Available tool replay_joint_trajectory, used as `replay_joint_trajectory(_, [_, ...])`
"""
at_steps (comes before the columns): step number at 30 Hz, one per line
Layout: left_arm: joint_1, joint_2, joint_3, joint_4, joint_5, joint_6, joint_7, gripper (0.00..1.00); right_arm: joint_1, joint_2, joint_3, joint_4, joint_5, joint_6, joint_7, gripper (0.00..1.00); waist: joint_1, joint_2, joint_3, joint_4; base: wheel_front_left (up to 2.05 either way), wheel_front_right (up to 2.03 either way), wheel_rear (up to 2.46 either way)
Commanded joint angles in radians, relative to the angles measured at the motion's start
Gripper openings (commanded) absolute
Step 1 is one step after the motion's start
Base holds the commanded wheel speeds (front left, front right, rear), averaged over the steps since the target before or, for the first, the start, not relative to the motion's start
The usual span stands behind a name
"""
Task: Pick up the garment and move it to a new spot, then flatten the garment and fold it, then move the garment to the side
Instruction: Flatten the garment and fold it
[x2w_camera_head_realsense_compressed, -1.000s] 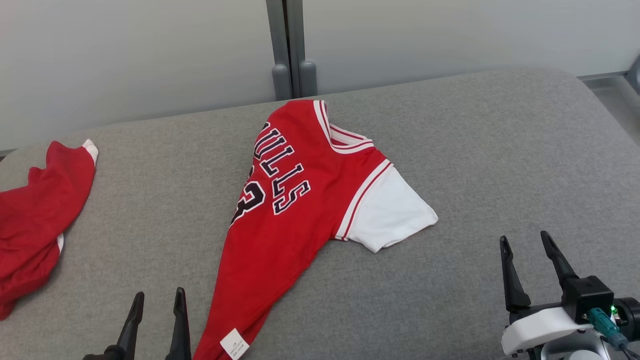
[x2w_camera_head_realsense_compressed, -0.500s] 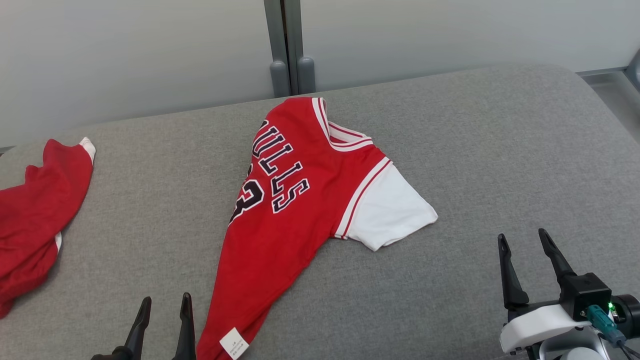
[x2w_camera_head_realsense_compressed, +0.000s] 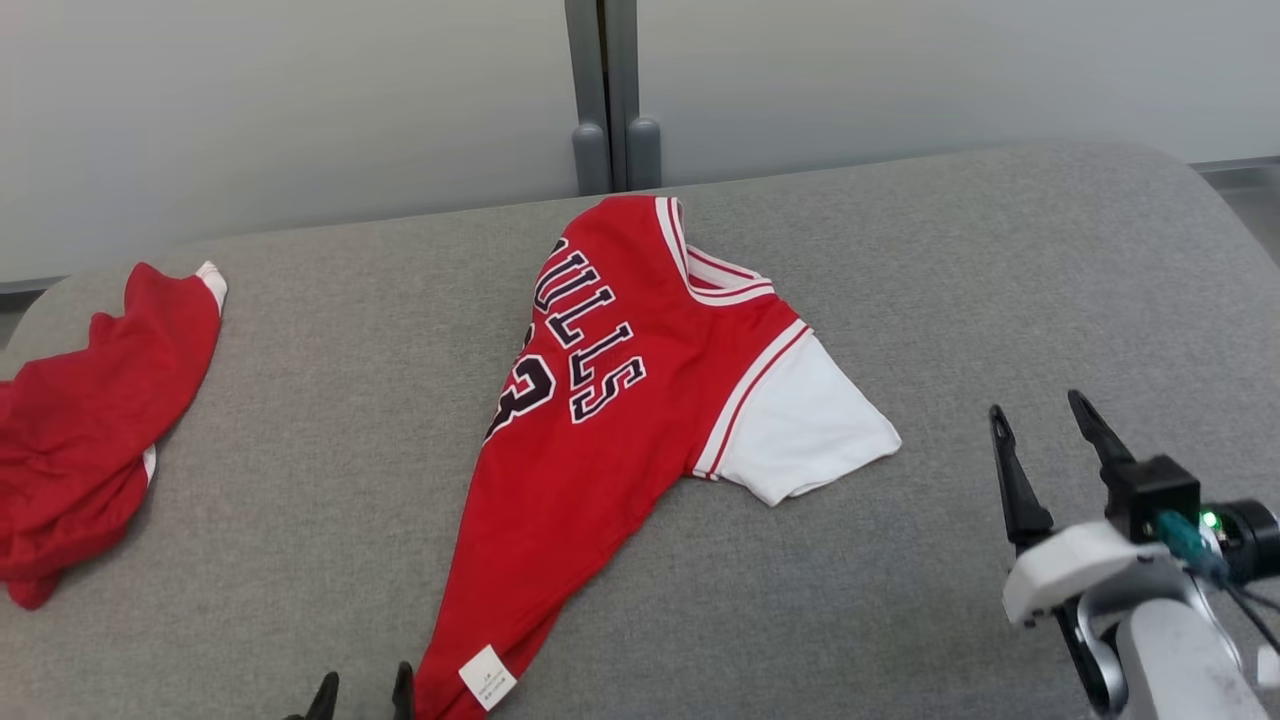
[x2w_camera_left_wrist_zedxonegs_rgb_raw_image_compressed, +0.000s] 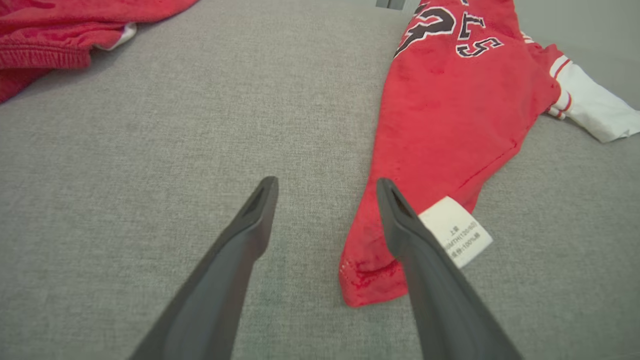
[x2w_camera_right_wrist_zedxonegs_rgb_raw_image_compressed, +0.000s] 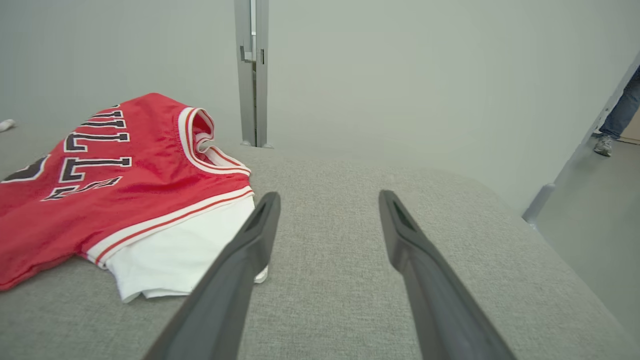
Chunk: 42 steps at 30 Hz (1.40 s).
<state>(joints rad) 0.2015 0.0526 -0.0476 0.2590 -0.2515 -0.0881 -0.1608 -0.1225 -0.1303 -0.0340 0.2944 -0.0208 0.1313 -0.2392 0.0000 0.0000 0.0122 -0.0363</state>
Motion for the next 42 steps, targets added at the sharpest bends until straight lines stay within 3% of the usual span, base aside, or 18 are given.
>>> replay_joint_trajectory(1, [-0.014,0.007,-0.008,-0.004,-0.010,-0.003,0.037,1.00,-0.049,-0.010,0.014,0.021,0.001,-0.001,0.027,1.00,0.0000,0.0000,0.007,0.014,0.00,0.00,0.00])
replay_joint_trajectory(6, [-0.005,0.006,-0.049,-0.069,-0.054,-0.009,0.259,1.00,-0.205,-0.087,0.123,0.148,0.047,-0.001,0.208,1.00,0.0000,0.0000,0.044,0.044,0.00,0.00,0.00])
replay_joint_trajectory(7, [-0.006,0.006,-0.057,-0.080,-0.060,-0.009,0.290,0.96,-0.229,-0.101,0.142,0.169,0.062,-0.001,0.238,1.00,0.0000,0.0000,0.053,0.051,0.00,0.00,0.00])
replay_joint_trajectory(8, [-0.014,0.006,-0.065,-0.091,-0.065,-0.008,0.321,0.67,-0.255,-0.125,0.160,0.191,0.073,-0.001,0.269,1.00,0.0000,0.0000,0.064,0.062,0.00,0.00,0.00])
replay_joint_trajectory(9, [-0.022,0.006,-0.070,-0.099,-0.063,-0.004,0.337,0.54,-0.274,-0.138,0.175,0.207,0.084,-0.001,0.290,1.00,0.0000,0.0000,0.073,0.069,0.00,0.00,0.00])
replay_joint_trajectory(10, [-0.033,0.008,-0.076,-0.104,-0.053,0.004,0.354,0.48,-0.298,-0.148,0.194,0.228,0.098,-0.001,0.315,1.00,0.0000,0.0000,0.086,0.078,0.00,0.00,0.00])
replay_joint_trajectory(15, [-0.060,0.010,-0.098,-0.109,-0.041,0.024,0.392,0.49,-0.364,-0.180,0.289,0.305,0.152,-0.001,0.386,1.00,0.0000,0.0000,0.126,0.106,0.00,0.00,0.00])
replay_joint_trajectory(19, [-0.069,0.009,-0.111,-0.105,-0.052,0.022,0.410,0.36,-0.393,-0.187,0.340,0.349,0.190,-0.001,0.403,1.00,0.0000,0.0000,0.149,0.120,0.00,0.00,0.00])
replay_joint_trajectory(22, [-0.069,0.008,-0.125,-0.108,-0.065,0.016,0.421,0.46,-0.409,-0.189,0.370,0.378,0.213,-0.001,0.399,1.00,0.0000,0.0000,0.166,0.126,0.00,0.00,0.00])
replay_joint_trajectory(24, [-0.067,0.007,-0.131,-0.103,-0.071,0.013,0.432,0.47,-0.421,-0.191,0.390,0.395,0.224,-0.001,0.396,1.00,0.0000,0.0000,0.174,0.130,0.00,0.00,0.00])
replay_joint_trajectory(28, [-0.072,0.009,-0.142,-0.093,-0.076,0.011,0.440,0.37,-0.436,-0.187,0.410,0.435,0.241,-0.001,0.406,1.00,0.0000,0.0000,0.187,0.136,0.00,0.00,0.00])
replay_joint_trajectory(29, [-0.073,0.009,-0.145,-0.089,-0.078,0.011,0.444,0.22,-0.435,-0.183,0.414,0.449,0.249,-0.001,0.417,1.00,0.0000,0.0000,0.189,0.137,0.00,0.00,0.00])
replay_joint_trajectory(30, [-0.075,0.009,-0.147,-0.086,-0.080,0.010,0.445,0.01,-0.433,-0.179,0.420,0.461,0.254,-0.001,0.428,1.00,0.0000,0.0000,0.190,0.138,0.00,0.00,0.00])
replay_joint_trajectory(32, [-0.082,0.009,-0.151,-0.081,-0.080,0.010,0.441,0.00,-0.425,-0.172,0.438,0.483,0.278,-0.001,0.459,1.00,0.0000,0.0000,0.192,0.138,0.00,0.00,0.00])
replay_joint_trajectory(33, [-0.084,0.009,-0.154,-0.077,-0.082,0.009,0.439,0.00,-0.420,-0.166,0.446,0.487,0.302,0.000,0.468,0.18,0.0000,0.0000,0.192,0.138,0.00,0.00,0.00])
replay_joint_trajectory(34, [-0.085,0.009,-0.157,-0.074,-0.083,0.008,0.438,0.00,-0.417,-0.164,0.452,0.482,0.319,0.000,0.466,0.00,0.0000,0.0000,0.191,0.137,0.00,0.00,0.00])
replay_joint_trajectory(36, [-0.086,0.012,-0.159,-0.069,-0.088,0.005,0.436,0.00,-0.410,-0.159,0.451,0.465,0.377,0.000,0.453,0.00,0.0000,0.0000,0.184,0.133,0.00,0.00,0.00])
replay_joint_trajectory(42, [-0.055,0.032,-0.138,-0.157,-0.120,-0.003,0.435,0.00,-0.417,-0.154,0.283,0.343,0.602,-0.001,0.359,0.00,0.0000,0.0000,0.136,0.110,0.00,0.00,0.00])
